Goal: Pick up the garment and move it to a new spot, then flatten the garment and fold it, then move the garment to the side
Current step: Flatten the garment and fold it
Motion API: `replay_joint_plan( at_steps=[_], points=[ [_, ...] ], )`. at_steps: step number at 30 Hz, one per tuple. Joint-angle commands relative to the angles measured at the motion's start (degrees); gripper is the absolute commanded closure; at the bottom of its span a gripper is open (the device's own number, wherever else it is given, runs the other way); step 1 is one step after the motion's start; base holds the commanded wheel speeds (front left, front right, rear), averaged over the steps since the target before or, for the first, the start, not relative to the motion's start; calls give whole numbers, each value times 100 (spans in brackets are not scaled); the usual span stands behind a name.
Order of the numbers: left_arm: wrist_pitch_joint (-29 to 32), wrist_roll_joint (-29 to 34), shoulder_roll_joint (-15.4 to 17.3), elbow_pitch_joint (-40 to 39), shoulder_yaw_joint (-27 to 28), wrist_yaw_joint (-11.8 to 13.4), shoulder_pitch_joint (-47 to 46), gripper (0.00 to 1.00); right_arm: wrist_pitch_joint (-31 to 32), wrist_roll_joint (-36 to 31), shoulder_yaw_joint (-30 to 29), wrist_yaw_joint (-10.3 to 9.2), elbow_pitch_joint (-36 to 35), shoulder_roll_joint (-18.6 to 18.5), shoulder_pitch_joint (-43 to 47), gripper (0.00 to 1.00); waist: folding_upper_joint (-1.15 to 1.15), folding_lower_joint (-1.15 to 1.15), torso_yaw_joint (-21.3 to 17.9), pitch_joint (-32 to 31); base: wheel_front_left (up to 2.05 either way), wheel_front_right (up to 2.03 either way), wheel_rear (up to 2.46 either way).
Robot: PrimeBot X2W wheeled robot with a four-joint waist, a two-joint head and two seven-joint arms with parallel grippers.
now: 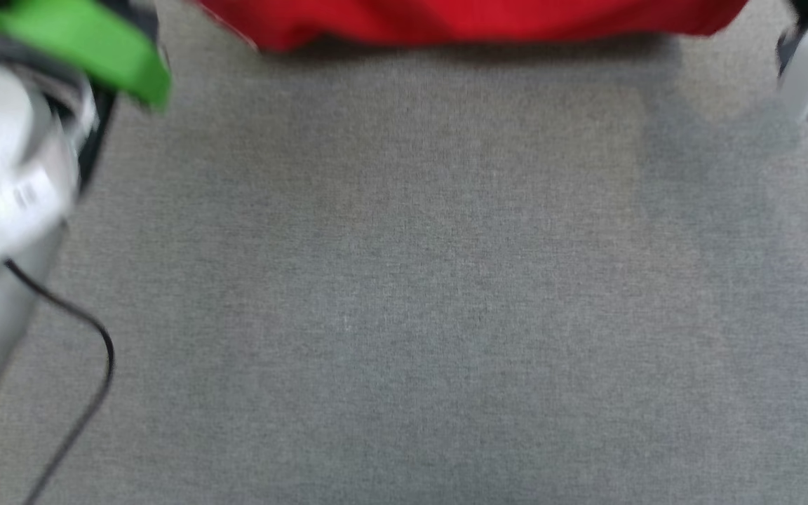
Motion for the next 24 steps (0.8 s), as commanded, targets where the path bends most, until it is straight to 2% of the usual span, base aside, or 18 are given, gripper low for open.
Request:
replay_joint_plan(
  at_steps=[1, 3, 5, 11, 15, 24],
  points=[
    [-12, -105, 107, -228, 3, 171, 488, 100, -74, 124, 87, -4, -111, -89, 295, 100, 0, 0, 95, -583, 0, 0, 0],
    [28, -187, 255, -653, -69, 425, 1254, 100, -116, 247, 254, -4, -293, -226, 777, 100, 0, 0, 122, -799, 0, 0, 0],
    [148, -364, 465, -1325, -196, 855, 2437, 100, -136, 398, 466, -4, -551, -422, 1523, 100, 0, 0, 123, -1087, 0, 0, 0],
    [327, -751, 714, -2037, -536, 1443, 4333, 100, -188, 692, 570, -4, -789, -720, 2961, 100, 0, 0, 181, -1587, 0, 0, 0],
    [286, -1170, 720, -2146, -605, 1608, 5220, 100, -115, 871, 500, -4, -948, -841, 3792, 100, 0, 0, 175, -1775, 0, 0, 0],
    [418, -1967, 734, -2329, -811, 1668, 6570, 100, 118, 1072, 213, -4, -1477, -1175, 5278, 100, 0, 0, 127, -2041, 0, 0, 0]
  ],
)
